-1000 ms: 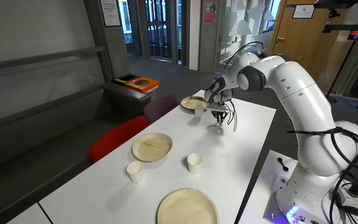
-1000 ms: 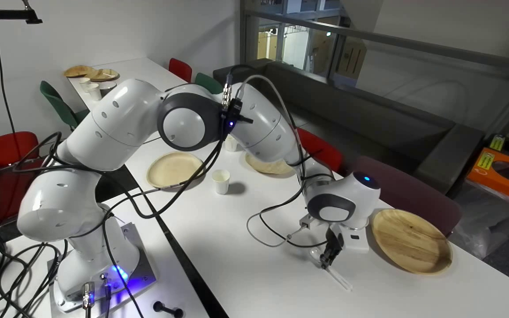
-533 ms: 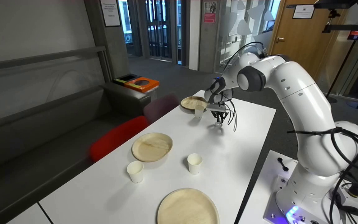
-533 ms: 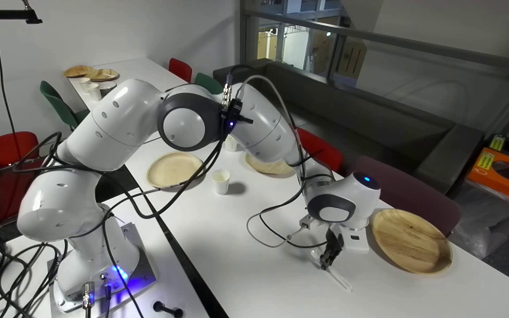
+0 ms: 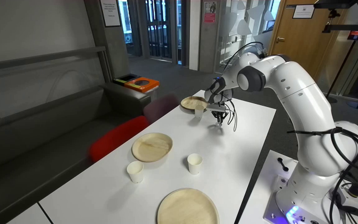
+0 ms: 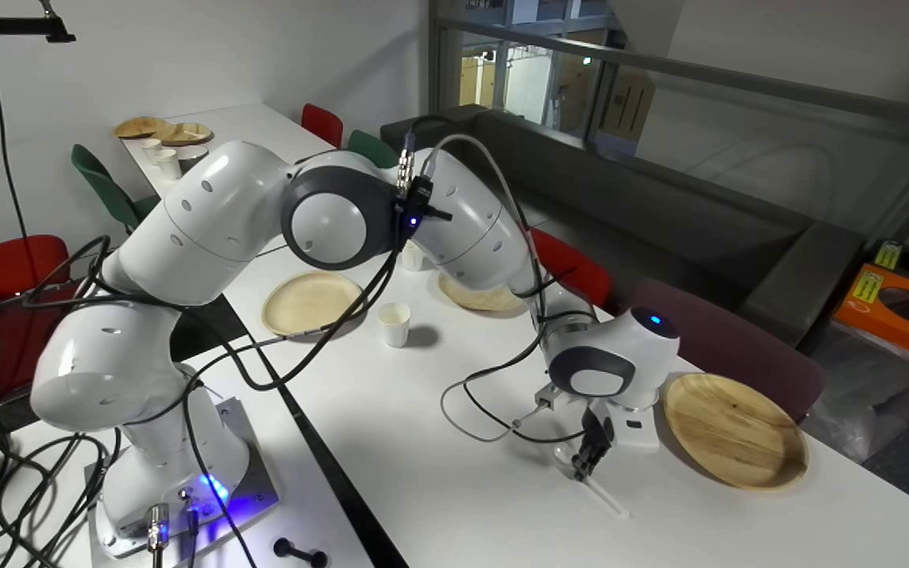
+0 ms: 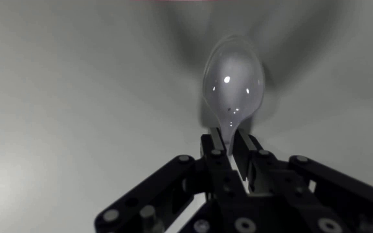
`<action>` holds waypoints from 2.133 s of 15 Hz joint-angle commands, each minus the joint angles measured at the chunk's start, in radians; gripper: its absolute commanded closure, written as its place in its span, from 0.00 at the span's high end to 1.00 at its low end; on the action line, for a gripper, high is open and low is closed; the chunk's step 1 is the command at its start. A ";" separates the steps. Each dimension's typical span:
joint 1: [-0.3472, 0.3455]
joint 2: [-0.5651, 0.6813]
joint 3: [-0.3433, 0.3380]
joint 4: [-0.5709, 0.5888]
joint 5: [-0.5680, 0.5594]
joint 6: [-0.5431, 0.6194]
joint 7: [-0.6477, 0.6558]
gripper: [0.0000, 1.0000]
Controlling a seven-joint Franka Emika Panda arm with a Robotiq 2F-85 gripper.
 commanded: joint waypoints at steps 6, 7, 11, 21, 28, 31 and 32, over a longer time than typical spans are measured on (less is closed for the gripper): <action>0.017 -0.015 -0.020 -0.004 -0.010 0.005 -0.009 0.17; 0.018 -0.016 -0.020 -0.005 -0.010 0.006 -0.009 0.13; 0.020 -0.020 -0.020 -0.011 -0.011 0.010 -0.010 0.14; 0.042 -0.026 -0.024 -0.022 -0.012 0.020 -0.009 0.31; 0.054 -0.026 -0.025 -0.025 -0.013 0.022 -0.006 0.36; 0.059 -0.027 -0.025 -0.027 -0.013 0.024 -0.004 0.55; 0.060 -0.028 -0.025 -0.027 -0.013 0.024 -0.003 0.63</action>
